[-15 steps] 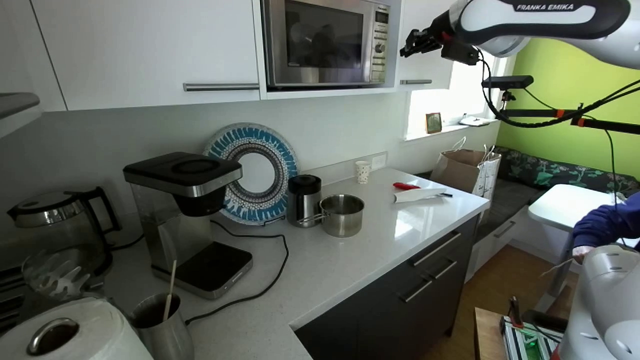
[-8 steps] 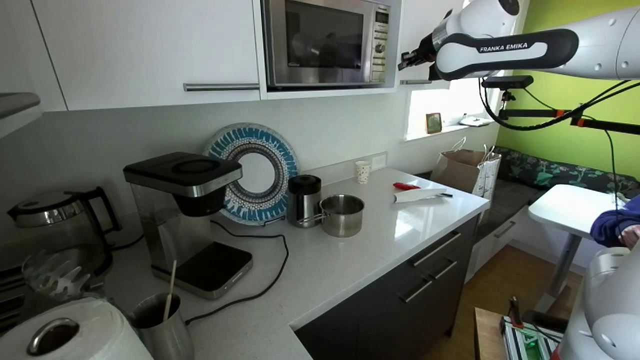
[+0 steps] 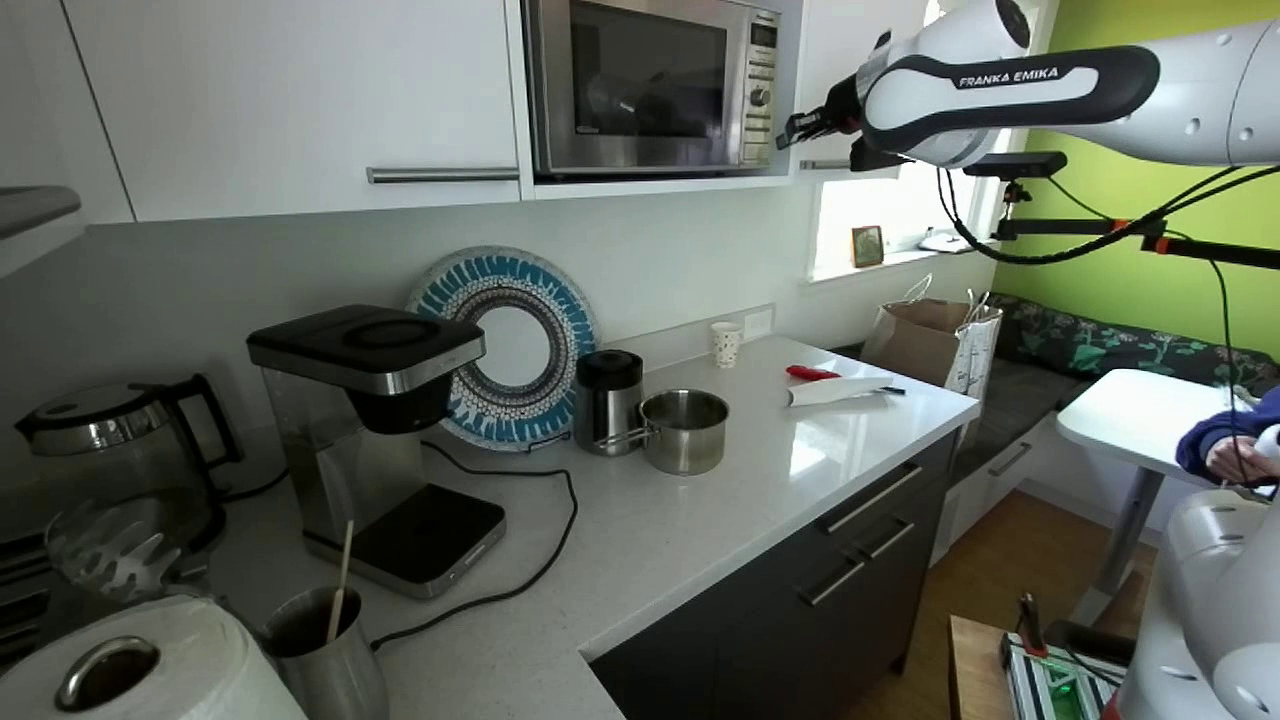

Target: Open the door to the microwave

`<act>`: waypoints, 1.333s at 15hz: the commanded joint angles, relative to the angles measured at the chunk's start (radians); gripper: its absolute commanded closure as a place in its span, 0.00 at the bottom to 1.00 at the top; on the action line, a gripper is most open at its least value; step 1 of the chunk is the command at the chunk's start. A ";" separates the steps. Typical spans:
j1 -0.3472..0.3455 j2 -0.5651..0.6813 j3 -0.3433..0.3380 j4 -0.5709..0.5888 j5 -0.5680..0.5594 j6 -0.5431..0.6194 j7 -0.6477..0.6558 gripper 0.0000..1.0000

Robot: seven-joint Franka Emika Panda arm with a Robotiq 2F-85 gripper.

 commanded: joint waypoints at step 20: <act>0.155 0.112 -0.218 0.107 0.210 0.028 -0.231 1.00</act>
